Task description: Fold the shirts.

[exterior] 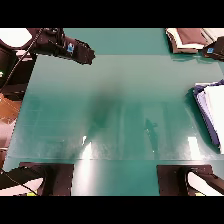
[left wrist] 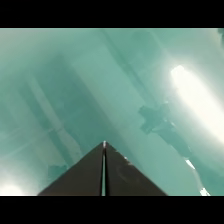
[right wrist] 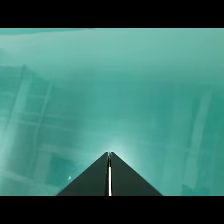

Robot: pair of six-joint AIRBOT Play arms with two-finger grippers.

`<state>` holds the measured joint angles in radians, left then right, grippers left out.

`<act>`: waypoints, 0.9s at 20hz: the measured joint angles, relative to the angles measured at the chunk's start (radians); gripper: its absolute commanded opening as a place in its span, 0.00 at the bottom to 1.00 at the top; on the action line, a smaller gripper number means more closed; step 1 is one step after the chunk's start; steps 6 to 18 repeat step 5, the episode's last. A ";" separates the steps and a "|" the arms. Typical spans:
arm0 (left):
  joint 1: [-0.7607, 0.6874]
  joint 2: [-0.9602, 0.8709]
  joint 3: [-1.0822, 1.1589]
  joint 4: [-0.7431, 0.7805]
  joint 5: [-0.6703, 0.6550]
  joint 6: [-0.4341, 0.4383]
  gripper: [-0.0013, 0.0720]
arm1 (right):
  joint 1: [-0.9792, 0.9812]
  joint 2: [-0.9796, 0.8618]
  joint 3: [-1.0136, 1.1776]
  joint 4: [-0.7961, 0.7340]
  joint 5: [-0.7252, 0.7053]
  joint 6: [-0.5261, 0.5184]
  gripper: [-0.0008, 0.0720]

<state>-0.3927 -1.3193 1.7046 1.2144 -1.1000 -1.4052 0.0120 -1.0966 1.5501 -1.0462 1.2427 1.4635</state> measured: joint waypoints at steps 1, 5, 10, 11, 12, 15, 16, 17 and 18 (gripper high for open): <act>0.000 0.000 0.000 0.000 0.000 0.000 0.06 | 0.010 0.000 0.001 -0.003 -0.004 -0.001 0.03; 0.000 0.000 0.000 0.000 0.000 0.000 0.06 | 0.029 0.000 0.002 -0.003 -0.007 -0.007 0.03; 0.000 0.000 0.000 0.000 0.000 0.000 0.06 | 0.029 0.000 0.002 -0.003 -0.007 -0.007 0.03; 0.000 0.000 0.000 0.000 0.000 0.000 0.06 | 0.029 0.000 0.002 -0.003 -0.007 -0.007 0.03; 0.000 0.000 0.000 0.000 0.000 0.000 0.06 | 0.029 0.000 0.002 -0.003 -0.007 -0.007 0.03; 0.000 0.000 0.000 0.000 0.000 0.000 0.06 | 0.029 0.000 0.002 -0.003 -0.007 -0.007 0.03; 0.000 0.000 0.000 0.000 0.000 0.000 0.06 | 0.029 0.000 0.002 -0.003 -0.007 -0.007 0.03; 0.000 0.000 0.000 0.000 0.000 0.000 0.06 | 0.029 0.000 0.002 -0.003 -0.007 -0.007 0.03; 0.000 0.000 0.000 0.000 0.000 0.000 0.06 | 0.029 0.000 0.002 -0.003 -0.007 -0.007 0.03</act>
